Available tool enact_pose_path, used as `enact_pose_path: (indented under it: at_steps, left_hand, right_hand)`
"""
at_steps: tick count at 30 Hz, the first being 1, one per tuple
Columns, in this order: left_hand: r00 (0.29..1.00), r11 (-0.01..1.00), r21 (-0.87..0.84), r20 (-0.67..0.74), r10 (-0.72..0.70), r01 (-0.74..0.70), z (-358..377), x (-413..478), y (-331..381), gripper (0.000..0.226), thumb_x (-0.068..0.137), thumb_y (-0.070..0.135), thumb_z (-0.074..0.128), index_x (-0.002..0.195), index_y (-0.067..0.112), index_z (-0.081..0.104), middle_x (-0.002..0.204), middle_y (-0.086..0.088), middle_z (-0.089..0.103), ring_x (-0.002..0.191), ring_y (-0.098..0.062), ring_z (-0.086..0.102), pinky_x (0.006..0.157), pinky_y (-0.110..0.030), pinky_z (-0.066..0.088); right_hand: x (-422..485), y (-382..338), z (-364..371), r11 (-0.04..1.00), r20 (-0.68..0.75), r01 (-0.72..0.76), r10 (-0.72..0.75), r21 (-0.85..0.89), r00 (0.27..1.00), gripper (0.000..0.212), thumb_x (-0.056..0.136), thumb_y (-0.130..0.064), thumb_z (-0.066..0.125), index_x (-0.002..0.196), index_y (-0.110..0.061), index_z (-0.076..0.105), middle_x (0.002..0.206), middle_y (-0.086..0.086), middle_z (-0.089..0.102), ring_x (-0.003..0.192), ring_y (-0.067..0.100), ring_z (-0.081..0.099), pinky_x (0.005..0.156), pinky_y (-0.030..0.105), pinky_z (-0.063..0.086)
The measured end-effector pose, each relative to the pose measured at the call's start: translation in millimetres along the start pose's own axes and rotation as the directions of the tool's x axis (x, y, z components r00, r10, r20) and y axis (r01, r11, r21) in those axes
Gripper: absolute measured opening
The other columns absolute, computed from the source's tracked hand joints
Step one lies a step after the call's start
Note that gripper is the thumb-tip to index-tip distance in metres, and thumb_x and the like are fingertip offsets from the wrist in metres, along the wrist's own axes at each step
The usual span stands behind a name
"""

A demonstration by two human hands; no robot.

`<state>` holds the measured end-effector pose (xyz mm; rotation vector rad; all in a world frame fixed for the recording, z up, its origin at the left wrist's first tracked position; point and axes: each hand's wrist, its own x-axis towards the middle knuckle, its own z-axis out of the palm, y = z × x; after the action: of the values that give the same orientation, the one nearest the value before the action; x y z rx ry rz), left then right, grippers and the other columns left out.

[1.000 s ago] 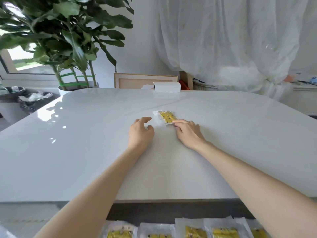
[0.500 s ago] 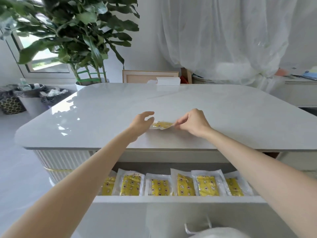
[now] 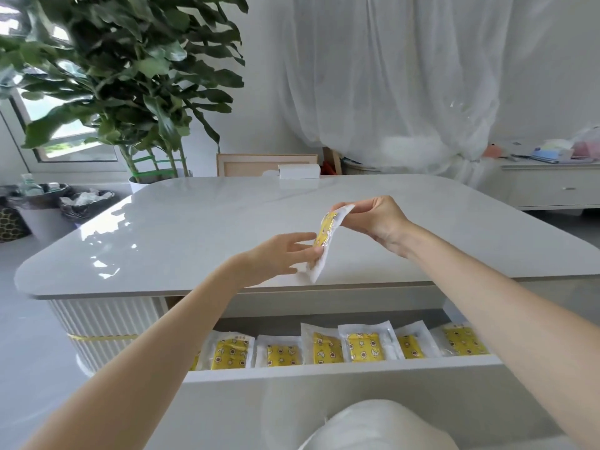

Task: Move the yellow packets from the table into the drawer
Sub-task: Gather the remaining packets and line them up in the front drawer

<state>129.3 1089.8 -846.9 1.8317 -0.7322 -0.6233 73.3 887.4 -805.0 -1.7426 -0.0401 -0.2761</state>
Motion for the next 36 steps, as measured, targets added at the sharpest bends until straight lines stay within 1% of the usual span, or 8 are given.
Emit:
enact_pose_path:
  at_steps: [4, 8, 12, 16, 19, 24, 30, 36]
  left_hand:
    - [0.997, 0.975, -0.221, -0.072, -0.015, -0.001, 7.8, 5.9, 6.0, 0.028, 0.085, 0.020, 0.065, 0.110, 0.009, 0.059, 0.104, -0.005, 0.068, 0.093, -0.015, 0.068, 0.080, -0.026, 0.057]
    - [0.977, 0.973, -0.231, -0.209, -0.043, -0.007, 18.1, 13.2, 1.9, 0.035, 0.087, 0.020, 0.065, 0.117, 0.005, 0.055, 0.113, -0.011, 0.067, 0.096, -0.022, 0.069, 0.076, -0.029, 0.059]
    - [0.937, 0.966, -0.253, -0.346, -0.045, -0.047, 30.5, 19.1, 1.7, 0.039, 0.086, 0.021, 0.067, 0.118, 0.006, 0.051, 0.116, -0.013, 0.065, 0.095, -0.023, 0.069, 0.072, -0.029, 0.060]
    - [0.914, 0.997, -0.050, -0.405, 0.032, -0.057, 45.8, 28.0, 6.1, 0.039, 0.082, 0.028, 0.071, 0.109, 0.005, 0.056, 0.109, -0.011, 0.065, 0.096, -0.024, 0.067, 0.074, -0.030, 0.058]
    - [0.906, 0.979, 0.200, -0.404, 0.125, -0.046, 48.8, 32.8, 7.3, 0.030, 0.081, 0.036, 0.072, 0.089, 0.013, 0.055, 0.099, -0.007, 0.066, 0.093, -0.024, 0.064, 0.084, -0.038, 0.053]
    - [0.920, 0.722, 0.690, -0.253, 0.298, -0.044, 57.5, 28.3, -1.9, 0.019, 0.092, 0.031, 0.058, 0.107, 0.019, 0.057, 0.107, 0.007, 0.060, 0.099, -0.016, 0.059, 0.080, -0.029, 0.049]
    - [0.901, 0.585, 0.810, -0.235, 0.366, -0.026, 87.5, 40.9, -10.8, 0.027, 0.096, 0.029, 0.050, 0.122, 0.025, 0.053, 0.135, 0.003, 0.048, 0.124, -0.020, 0.042, 0.098, -0.035, 0.037]
    - [0.858, 0.541, 0.841, -0.279, 0.432, 0.001, 112.8, 45.9, -22.1, 0.032, 0.099, 0.025, 0.038, 0.130, 0.023, 0.046, 0.138, 0.003, 0.042, 0.128, -0.020, 0.036, 0.106, -0.033, 0.028]
  right_hand:
    - [-2.6, 1.3, -7.7, 0.992, 0.000, -0.088, 0.089, 0.088, 0.996, 0.011, 0.080, 0.005, 0.069, 0.086, -0.003, 0.073, 0.083, -0.005, 0.074, 0.075, 0.009, 0.070, 0.065, 0.018, 0.057]
    - [-4.4, 4.6, -11.6, 0.953, 0.025, -0.251, 0.251, 0.168, 0.968, 0.011, 0.095, -0.010, 0.057, 0.094, -0.008, 0.067, 0.091, 0.006, 0.070, 0.083, 0.019, 0.068, 0.070, 0.028, 0.061]
    - [-7.1, 11.2, -16.9, 0.922, 0.129, -0.343, 0.324, 0.177, 0.937, 0.042, 0.095, -0.044, 0.050, 0.114, -0.009, 0.060, 0.109, 0.010, 0.070, 0.100, 0.024, 0.068, 0.086, 0.036, 0.057]
    - [-11.7, 15.1, -20.3, 0.968, 0.043, -0.250, 0.249, 0.019, 0.968, 0.018, 0.086, -0.009, 0.069, 0.102, -0.011, 0.062, 0.105, 0.008, 0.070, 0.090, 0.017, 0.068, 0.081, 0.029, 0.057]
    - [-15.2, 13.8, -35.6, 0.959, -0.029, -0.258, 0.257, -0.120, 0.966, 0.023, 0.083, -0.007, 0.071, 0.103, -0.010, 0.061, 0.102, 0.007, 0.070, 0.087, 0.015, 0.069, 0.078, 0.029, 0.057]
    - [-34.7, 17.0, -67.4, 0.788, 0.036, -0.325, 0.402, -0.524, 0.915, 0.034, 0.078, -0.007, 0.075, 0.107, -0.005, 0.057, 0.103, 0.007, 0.066, 0.086, 0.016, 0.068, 0.064, 0.025, 0.057]
    - [-58.4, 40.8, -86.5, 0.470, -0.032, -0.356, 0.568, -0.808, 0.822, 0.038, 0.074, -0.006, 0.073, 0.072, -0.017, 0.037, 0.075, 0.001, 0.044, 0.066, 0.016, 0.050, 0.050, 0.021, 0.043]
    - [-65.9, 68.1, -96.3, 0.352, -0.211, -0.448, 0.542, -0.822, 0.813, 0.033, 0.077, -0.008, 0.073, 0.071, -0.013, 0.041, 0.072, 0.006, 0.051, 0.059, 0.021, 0.058, 0.046, 0.022, 0.045]
